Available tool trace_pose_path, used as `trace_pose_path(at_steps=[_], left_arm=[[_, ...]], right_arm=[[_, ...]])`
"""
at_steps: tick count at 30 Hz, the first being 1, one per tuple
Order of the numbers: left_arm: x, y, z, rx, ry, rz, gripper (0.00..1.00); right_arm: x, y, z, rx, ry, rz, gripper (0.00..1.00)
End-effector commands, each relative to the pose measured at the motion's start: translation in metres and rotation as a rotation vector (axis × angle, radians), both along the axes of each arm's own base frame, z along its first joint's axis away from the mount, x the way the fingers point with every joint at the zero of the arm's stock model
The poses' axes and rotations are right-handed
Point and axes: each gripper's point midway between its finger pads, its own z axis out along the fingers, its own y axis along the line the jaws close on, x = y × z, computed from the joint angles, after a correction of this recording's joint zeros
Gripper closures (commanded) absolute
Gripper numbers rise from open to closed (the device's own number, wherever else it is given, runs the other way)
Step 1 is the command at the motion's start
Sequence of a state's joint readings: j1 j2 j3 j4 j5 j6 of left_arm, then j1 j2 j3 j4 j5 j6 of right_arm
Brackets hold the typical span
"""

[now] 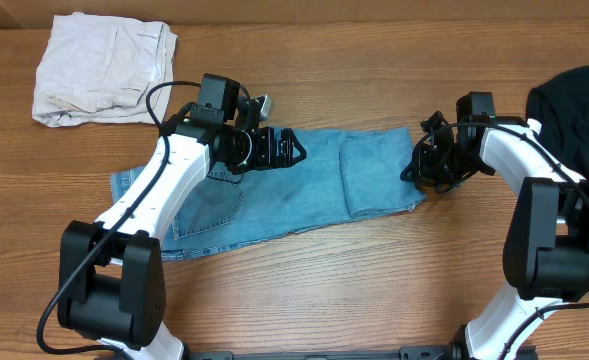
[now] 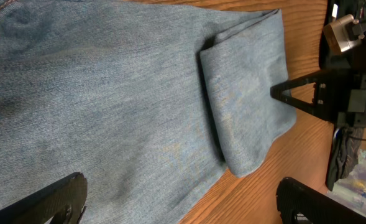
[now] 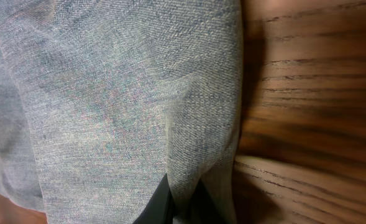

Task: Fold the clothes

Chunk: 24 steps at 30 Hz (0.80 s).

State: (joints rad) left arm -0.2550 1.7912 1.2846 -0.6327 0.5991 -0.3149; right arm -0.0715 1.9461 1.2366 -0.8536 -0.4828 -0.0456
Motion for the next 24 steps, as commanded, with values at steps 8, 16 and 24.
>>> trace_pose_path(at_steps=[8, 16, 24], left_arm=[[0.002, 0.005, 0.011, 0.022, -0.028, 0.02, 0.0], [0.002, 0.005, 0.011, 0.02, -0.028, 0.02, 0.0], [0.014, 0.031, 0.022, -0.017, -0.041, 0.085, 0.0]], right_arm=[[0.019, -0.064, 0.047, -0.092, -0.012, -0.162, 0.96], [0.01, -0.102, 0.076, -0.289, -0.021, -0.308, 0.96], [0.004, -0.082, 0.13, -0.417, -0.159, -0.301, 0.96]])
